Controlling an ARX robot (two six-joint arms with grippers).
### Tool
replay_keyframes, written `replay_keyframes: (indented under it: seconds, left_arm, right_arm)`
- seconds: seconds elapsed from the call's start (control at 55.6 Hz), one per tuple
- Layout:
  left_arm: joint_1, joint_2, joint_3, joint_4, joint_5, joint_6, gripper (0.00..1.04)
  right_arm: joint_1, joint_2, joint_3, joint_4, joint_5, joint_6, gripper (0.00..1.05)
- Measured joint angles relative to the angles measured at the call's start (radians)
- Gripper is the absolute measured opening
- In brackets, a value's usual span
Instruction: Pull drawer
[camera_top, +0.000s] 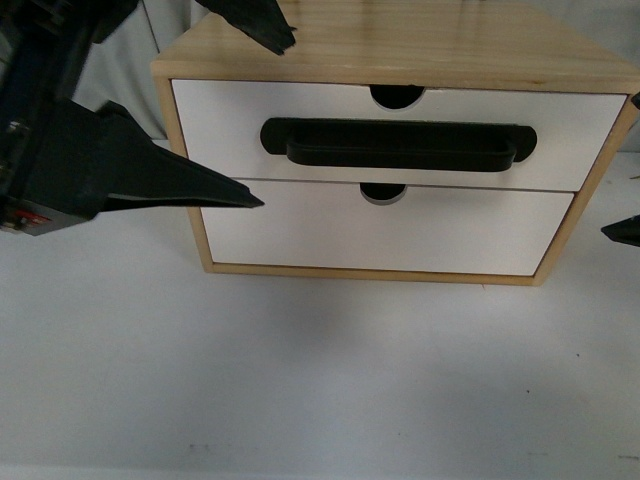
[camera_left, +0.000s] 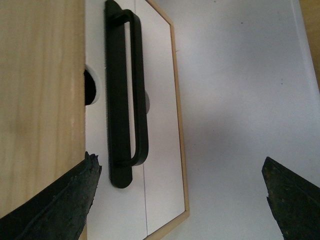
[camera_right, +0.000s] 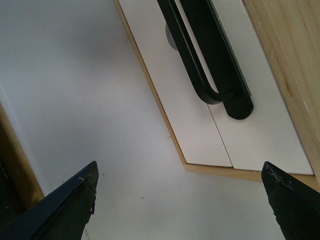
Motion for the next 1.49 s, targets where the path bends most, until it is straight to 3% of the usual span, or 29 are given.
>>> replay_keyframes:
  seconds: [0.234,0.522,1.494]
  left_arm:
    - [-0.058,0.098,0.051,-0.008,-0.076,0.037,0.98]
    - [-0.066,0.198,0.092,0.032,-0.148,0.056,0.98]
    - [-0.038,0.332,0.192,-0.002,-0.146,0.061,0.98]
  right_arm:
    - [0.056,0.122,0.078,0.011,-0.001,-0.017,0.96]
    - [0.123,0.221,0.111,0.114,0.0,0.008,0.96]
    - [0.156,0.32,0.156,0.209,-0.035,0.082,0.96]
